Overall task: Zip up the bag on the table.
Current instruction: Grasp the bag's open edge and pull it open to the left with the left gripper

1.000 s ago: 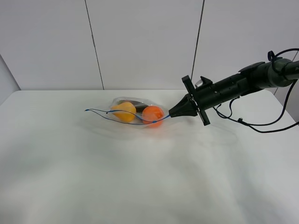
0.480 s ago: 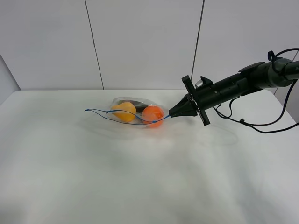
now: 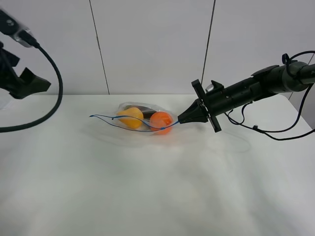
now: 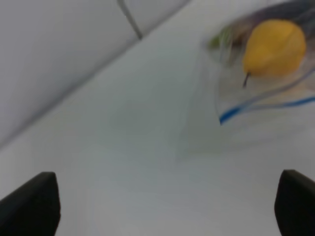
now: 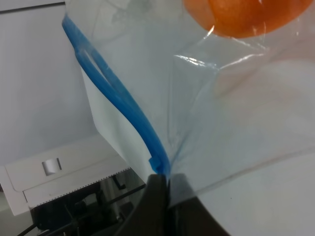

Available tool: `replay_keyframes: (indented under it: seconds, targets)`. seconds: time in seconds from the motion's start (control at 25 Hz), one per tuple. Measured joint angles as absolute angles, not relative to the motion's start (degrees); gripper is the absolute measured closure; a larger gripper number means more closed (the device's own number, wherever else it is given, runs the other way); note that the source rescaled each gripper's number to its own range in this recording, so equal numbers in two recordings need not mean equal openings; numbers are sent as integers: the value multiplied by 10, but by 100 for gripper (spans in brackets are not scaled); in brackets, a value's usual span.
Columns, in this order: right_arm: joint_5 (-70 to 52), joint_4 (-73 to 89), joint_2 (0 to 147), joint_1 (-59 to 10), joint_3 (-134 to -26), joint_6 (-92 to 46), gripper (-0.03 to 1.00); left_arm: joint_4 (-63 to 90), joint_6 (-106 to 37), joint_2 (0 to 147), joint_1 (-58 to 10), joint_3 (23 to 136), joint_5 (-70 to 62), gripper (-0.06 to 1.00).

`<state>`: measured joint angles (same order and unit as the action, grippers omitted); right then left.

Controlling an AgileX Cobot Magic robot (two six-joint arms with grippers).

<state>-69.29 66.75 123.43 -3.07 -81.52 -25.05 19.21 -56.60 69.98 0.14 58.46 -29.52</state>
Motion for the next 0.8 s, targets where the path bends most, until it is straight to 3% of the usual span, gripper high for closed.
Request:
replay_keyframes:
  seconds: [0.28,0.56,0.8]
  targets:
    - [-693,667,1234,-31,-815,-251,97,380,-837,800,-105,585,-241,-5]
    - [-693,667,1234,-31,-815,-251,97,405,-864,901,-264,585,-107,-5]
    - [-693,667,1234,-31,-815,-251,97,406,-864,977,-349,585,-35,-5]
